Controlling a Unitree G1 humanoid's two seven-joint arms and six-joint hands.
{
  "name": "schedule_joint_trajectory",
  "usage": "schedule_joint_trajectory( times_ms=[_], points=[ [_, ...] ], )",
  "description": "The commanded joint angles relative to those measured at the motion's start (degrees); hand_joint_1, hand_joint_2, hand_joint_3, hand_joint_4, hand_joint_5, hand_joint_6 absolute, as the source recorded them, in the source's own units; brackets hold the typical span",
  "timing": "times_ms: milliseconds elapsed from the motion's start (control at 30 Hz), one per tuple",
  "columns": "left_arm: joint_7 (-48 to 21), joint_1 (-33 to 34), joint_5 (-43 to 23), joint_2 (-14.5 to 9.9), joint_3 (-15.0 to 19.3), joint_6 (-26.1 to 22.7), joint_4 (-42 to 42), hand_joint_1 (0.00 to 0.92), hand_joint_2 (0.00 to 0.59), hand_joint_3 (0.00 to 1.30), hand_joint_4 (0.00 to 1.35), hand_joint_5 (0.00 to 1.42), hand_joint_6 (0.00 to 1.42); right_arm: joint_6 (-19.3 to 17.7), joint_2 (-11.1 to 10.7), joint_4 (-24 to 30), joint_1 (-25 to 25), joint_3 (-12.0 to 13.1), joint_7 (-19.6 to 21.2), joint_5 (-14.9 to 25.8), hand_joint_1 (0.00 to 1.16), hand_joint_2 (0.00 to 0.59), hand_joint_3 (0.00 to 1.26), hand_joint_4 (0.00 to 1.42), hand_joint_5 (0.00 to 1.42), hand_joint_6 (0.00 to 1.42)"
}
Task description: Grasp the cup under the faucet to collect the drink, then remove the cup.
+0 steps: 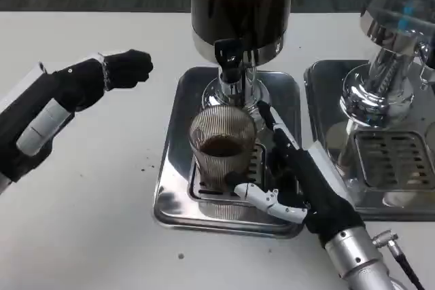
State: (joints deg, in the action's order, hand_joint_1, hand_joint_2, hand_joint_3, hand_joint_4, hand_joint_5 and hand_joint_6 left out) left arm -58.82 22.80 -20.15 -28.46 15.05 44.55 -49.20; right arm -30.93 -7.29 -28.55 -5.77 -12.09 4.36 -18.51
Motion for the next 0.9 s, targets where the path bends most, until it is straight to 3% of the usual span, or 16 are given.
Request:
schedule_joint_trajectory(
  times_ms=[33,900],
  points=[
    [0.95,-1.30,1.28,-0.70,0.04,0.68,-1.36,0.000,0.110,0.29,0.24,0.22,0.20,0.93,0.25,0.60,-0.92,-0.44,-0.15,-0.47,0.58,0.212,0.00,0.00,0.00,0.00],
    [3.65,-5.05,3.05,-0.88,0.07,0.53,-2.61,0.000,0.122,0.37,0.26,0.23,0.21,4.48,0.87,-2.05,-4.69,-2.54,-0.03,-2.10,0.57,0.217,0.00,0.00,0.00,0.00]
  ],
)
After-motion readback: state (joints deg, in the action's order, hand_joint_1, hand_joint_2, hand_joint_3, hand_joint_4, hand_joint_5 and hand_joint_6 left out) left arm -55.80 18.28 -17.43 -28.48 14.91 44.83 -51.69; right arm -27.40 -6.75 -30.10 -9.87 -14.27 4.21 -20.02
